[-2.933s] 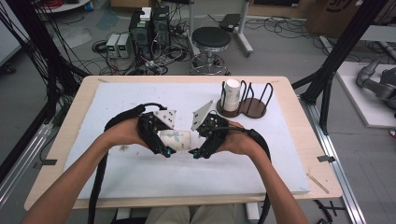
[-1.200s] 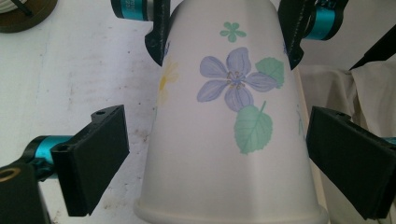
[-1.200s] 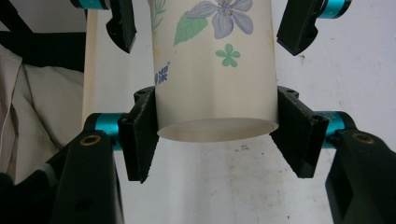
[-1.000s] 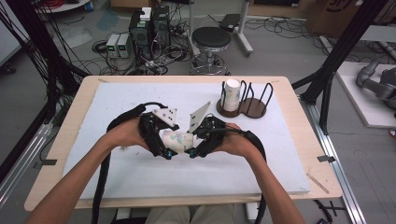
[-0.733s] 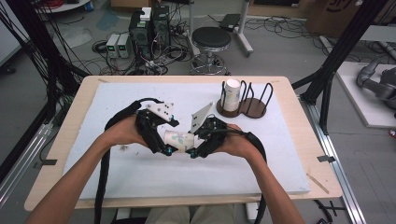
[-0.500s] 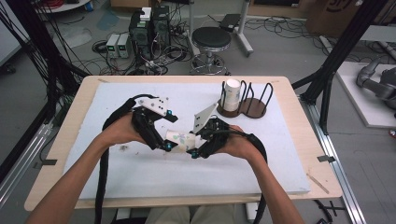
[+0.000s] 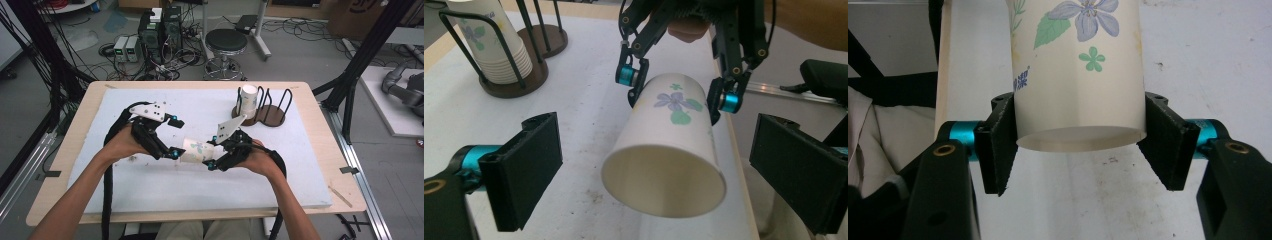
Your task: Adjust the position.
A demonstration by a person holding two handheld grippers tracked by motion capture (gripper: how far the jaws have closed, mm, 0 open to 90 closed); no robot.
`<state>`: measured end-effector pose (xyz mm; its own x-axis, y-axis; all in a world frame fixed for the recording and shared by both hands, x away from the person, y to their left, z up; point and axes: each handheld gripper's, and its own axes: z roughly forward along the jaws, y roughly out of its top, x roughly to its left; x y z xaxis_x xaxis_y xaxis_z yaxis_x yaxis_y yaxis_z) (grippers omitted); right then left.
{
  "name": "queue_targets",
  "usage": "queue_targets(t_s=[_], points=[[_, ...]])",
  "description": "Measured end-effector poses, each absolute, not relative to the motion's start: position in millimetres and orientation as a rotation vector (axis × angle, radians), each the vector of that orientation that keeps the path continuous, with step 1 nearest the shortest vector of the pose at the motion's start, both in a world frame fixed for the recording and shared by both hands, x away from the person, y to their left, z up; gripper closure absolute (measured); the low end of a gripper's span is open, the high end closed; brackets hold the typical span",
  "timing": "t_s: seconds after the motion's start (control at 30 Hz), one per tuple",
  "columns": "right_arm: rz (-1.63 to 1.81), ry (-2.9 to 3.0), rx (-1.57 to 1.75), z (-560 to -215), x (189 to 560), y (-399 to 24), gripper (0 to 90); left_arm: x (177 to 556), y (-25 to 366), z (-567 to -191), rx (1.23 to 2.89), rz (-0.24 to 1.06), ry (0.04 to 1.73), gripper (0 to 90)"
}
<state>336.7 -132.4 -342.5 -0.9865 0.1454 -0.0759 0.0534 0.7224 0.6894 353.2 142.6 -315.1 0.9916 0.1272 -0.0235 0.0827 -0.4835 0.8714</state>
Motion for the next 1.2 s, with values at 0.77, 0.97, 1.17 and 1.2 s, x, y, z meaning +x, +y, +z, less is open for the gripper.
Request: queue_targets(t_s=[0.77, 0.97, 1.17, 1.2], points=[[1.438, 2.646, 0.223, -358, 331, -155, 37.2, 348, 159, -346, 1.893, 0.039, 0.168, 6.7], [1.523, 2.614, 0.241, -363, 331, -160, 37.2, 347, 163, -354, 1.846, 0.027, 0.163, 6.7], [1.581, 2.588, 0.259, -370, 330, -160, 37.2, 346, 161, -358, 1.825, 0.021, 0.16, 6.7], [1.584, 2.586, 0.26, -371, 330, -160, 37.2, 346, 161, -360, 1.825, 0.019, 0.166, 6.7]])
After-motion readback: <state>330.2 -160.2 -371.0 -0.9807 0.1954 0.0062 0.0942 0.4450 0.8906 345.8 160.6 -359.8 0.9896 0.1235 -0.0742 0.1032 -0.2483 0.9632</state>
